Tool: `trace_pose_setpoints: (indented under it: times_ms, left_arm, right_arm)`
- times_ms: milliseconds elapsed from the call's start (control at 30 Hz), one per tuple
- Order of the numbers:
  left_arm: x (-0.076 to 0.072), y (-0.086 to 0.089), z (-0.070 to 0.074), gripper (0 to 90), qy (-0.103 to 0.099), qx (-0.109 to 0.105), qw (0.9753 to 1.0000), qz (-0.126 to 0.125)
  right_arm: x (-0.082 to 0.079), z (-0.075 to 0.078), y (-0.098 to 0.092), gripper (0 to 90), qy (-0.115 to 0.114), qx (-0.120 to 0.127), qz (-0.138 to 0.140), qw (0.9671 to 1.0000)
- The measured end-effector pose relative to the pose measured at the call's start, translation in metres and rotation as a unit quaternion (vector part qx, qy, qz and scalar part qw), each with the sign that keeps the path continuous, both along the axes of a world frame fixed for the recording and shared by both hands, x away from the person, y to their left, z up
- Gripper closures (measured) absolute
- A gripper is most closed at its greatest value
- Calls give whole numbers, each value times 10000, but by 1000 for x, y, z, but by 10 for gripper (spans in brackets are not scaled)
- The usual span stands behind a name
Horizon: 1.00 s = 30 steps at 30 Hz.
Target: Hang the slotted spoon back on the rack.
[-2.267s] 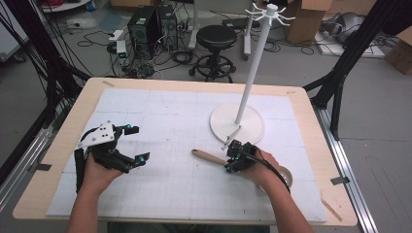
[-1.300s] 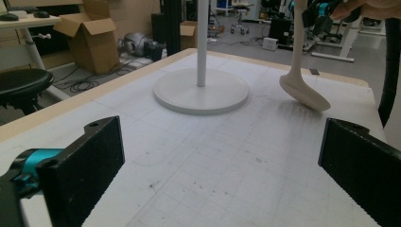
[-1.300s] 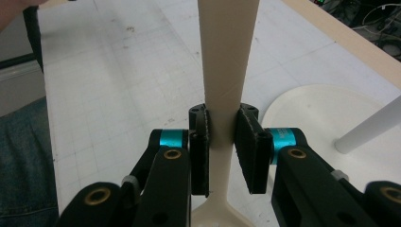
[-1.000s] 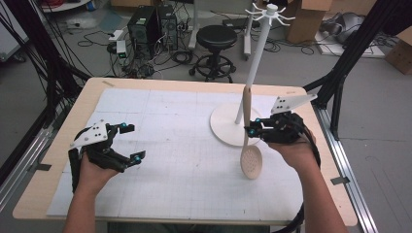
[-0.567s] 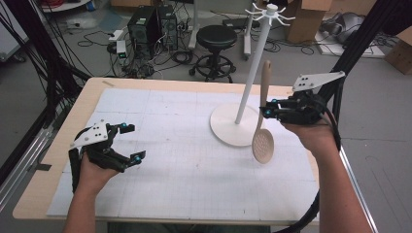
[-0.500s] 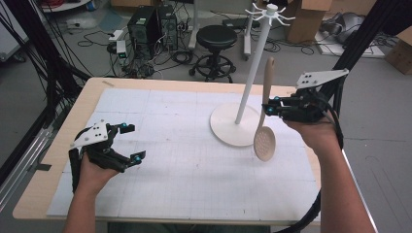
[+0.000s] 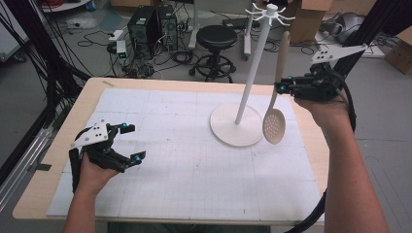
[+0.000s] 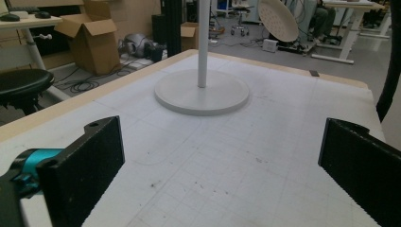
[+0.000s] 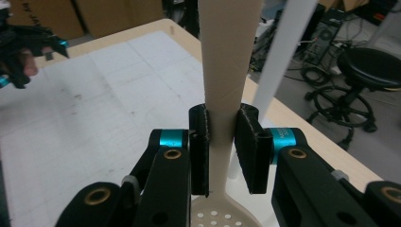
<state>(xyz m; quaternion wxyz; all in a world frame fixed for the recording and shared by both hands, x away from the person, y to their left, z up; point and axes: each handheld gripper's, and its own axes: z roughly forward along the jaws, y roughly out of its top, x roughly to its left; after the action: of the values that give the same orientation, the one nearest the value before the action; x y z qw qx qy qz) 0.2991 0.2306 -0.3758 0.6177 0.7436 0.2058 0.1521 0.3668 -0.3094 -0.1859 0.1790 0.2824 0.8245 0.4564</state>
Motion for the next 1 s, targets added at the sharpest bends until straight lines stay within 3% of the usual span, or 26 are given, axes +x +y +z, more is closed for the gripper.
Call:
trace_pose_setpoints:
  times_ms: [400, 1000]
  left_arm:
    - [0, 1, 0, 16, -9, 7, 10000, 9]
    - [0, 2, 0, 16, -7, 2, 10000, 19]
  right_arm:
    - [23, 5, -12, 762, 187, 42, -496, 9986]
    - [35, 3, -1, 762, 243, 8, -442, 9987]
